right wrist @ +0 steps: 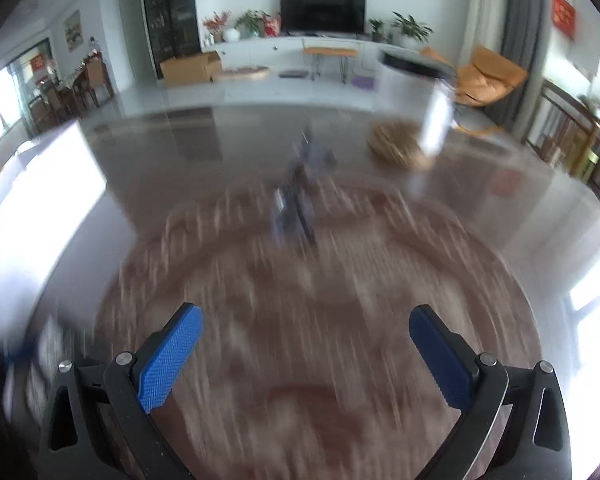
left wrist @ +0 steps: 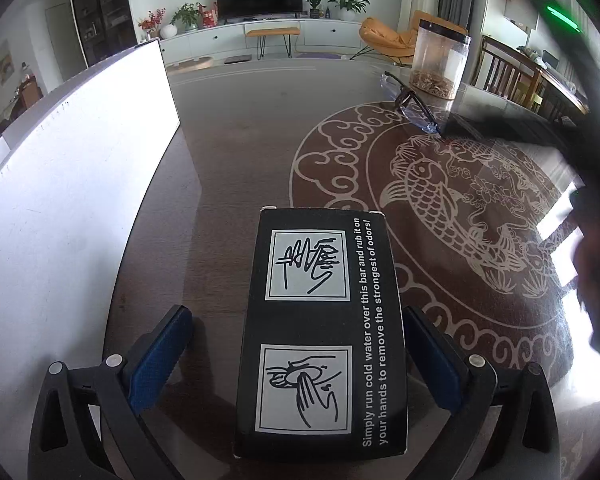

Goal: Organize objects
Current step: 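Hold the soap box in the left gripper while the right grasps the eyeglasses, then lift the eyeglasses with the right gripper while the left holds the soap box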

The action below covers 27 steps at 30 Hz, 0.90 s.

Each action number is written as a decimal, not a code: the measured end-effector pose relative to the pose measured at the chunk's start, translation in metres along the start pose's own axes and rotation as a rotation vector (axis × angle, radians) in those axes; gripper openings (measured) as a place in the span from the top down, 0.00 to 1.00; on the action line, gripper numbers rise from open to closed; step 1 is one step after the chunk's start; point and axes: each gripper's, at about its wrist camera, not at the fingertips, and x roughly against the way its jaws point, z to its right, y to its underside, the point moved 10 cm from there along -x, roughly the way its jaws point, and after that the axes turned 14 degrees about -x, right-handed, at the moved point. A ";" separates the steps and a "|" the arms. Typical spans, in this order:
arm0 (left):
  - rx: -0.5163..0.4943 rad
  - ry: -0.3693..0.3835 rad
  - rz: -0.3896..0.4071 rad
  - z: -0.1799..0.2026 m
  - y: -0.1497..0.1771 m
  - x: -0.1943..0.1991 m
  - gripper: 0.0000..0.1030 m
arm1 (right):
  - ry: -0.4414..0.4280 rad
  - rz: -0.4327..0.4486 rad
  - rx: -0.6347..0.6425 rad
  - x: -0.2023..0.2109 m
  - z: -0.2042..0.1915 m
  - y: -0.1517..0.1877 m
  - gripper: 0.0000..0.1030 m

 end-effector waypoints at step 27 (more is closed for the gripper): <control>-0.001 0.000 0.001 -0.004 0.001 0.002 0.00 | 0.069 0.012 -0.170 0.034 0.034 0.092 0.86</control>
